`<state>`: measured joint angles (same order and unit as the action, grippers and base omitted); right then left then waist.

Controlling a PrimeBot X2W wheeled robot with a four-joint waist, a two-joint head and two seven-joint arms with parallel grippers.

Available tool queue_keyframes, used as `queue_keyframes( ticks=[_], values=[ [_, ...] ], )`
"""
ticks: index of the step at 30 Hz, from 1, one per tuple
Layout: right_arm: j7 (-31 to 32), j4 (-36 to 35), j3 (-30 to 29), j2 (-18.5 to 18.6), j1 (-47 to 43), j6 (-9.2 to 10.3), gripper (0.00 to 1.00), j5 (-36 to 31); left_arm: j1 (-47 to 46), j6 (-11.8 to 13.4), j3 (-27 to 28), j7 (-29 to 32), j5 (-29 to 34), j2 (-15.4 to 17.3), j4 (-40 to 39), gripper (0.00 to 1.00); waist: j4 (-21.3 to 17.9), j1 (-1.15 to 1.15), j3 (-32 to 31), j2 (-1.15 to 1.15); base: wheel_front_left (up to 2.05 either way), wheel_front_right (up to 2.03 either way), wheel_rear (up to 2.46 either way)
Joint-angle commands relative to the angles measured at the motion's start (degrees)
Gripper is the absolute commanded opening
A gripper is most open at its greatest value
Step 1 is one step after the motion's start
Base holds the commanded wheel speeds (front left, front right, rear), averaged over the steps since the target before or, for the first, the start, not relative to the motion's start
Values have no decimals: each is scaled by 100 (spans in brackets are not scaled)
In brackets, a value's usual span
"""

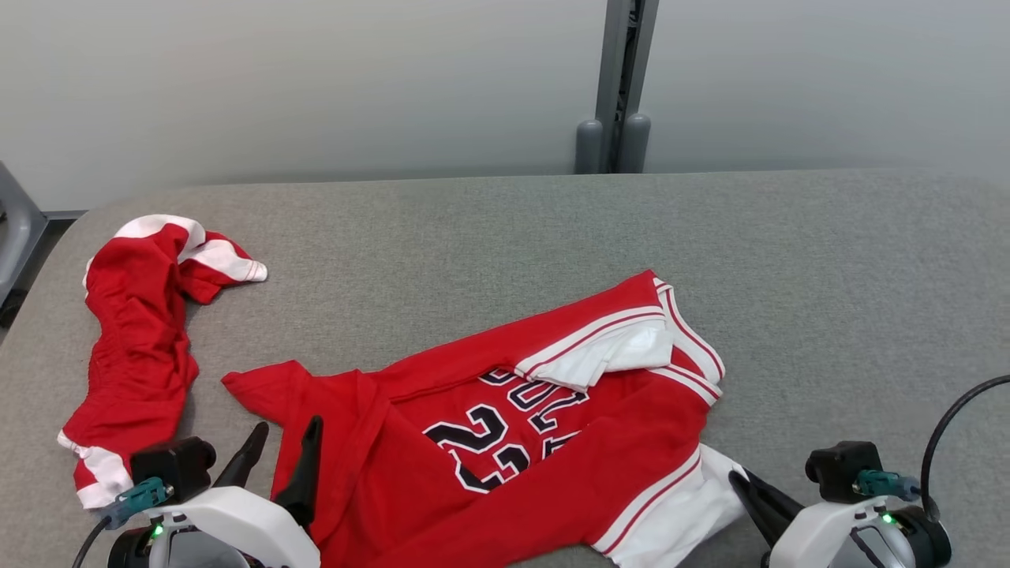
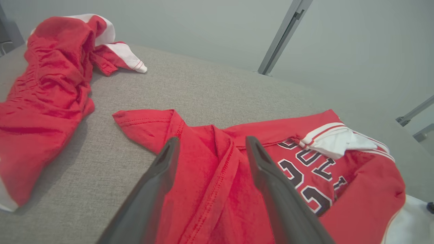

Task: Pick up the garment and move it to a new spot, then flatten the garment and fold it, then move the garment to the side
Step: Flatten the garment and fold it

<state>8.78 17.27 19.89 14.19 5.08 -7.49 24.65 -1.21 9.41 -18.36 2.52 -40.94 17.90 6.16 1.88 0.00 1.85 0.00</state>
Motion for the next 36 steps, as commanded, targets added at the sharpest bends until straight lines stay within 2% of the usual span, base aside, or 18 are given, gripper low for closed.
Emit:
queue_keyframes(
  ticks=[1,4,6,7,8,11,12,15,16,19,25,30,36],
  values=[
    [62,-68,-44,8,-107,-2,0,-35,15,24,6,13,1,50,-10,100,-80,0,6,0,0,0,0],
    [194,-141,-155,-7,-256,-2,0,-60,13,31,9,30,-16,68,-14,100,-175,0,30,0,0,0,0],
    [307,-169,-237,-2,-367,-1,18,-92,5,36,17,28,-27,71,-14,100,-224,0,47,0,0,0,0],
    [356,-192,-279,1,-418,-1,22,-104,-3,35,17,26,-31,67,-10,100,-242,0,52,0,0,0,0],
    [397,-218,-322,3,-455,-2,24,-116,-11,33,13,23,-32,66,-5,100,-257,0,57,0,0,0,0],
    [541,-295,-438,4,-587,-1,18,-143,-31,34,8,9,-41,62,8,100,-299,0,66,0,0,0,0],
    [605,-309,-489,-4,-630,-1,20,-151,-32,34,8,4,-42,64,13,100,-311,0,63,0,0,0,0],
    [891,-342,-573,-34,-778,-1,49,-92,-22,31,2,4,-43,72,38,100,-342,0,42,0,0,0,0],
    [990,-366,-587,-36,-804,-1,99,-77,-20,32,-1,6,-48,74,48,100,-347,0,32,0,0,0,0],
    [1214,-457,-743,-46,-908,-1,100,-60,-14,33,-9,13,-56,81,61,100,-354,0,5,0,0,0,0],
    [980,-908,-1243,-109,-835,-1,100,8,1,63,-14,19,-53,109,24,100,-336,0,-16,0,0,0,0],
    [413,-1266,-1753,-79,-691,-2,100,-137,8,94,8,-37,-12,134,-40,100,-294,0,-34,0,0,0,0],
    [-675,-1317,-2163,-415,-523,-2,100,-311,29,142,45,-197,24,98,-90,100,-234,0,-102,0,0,0,0]
  ],
)
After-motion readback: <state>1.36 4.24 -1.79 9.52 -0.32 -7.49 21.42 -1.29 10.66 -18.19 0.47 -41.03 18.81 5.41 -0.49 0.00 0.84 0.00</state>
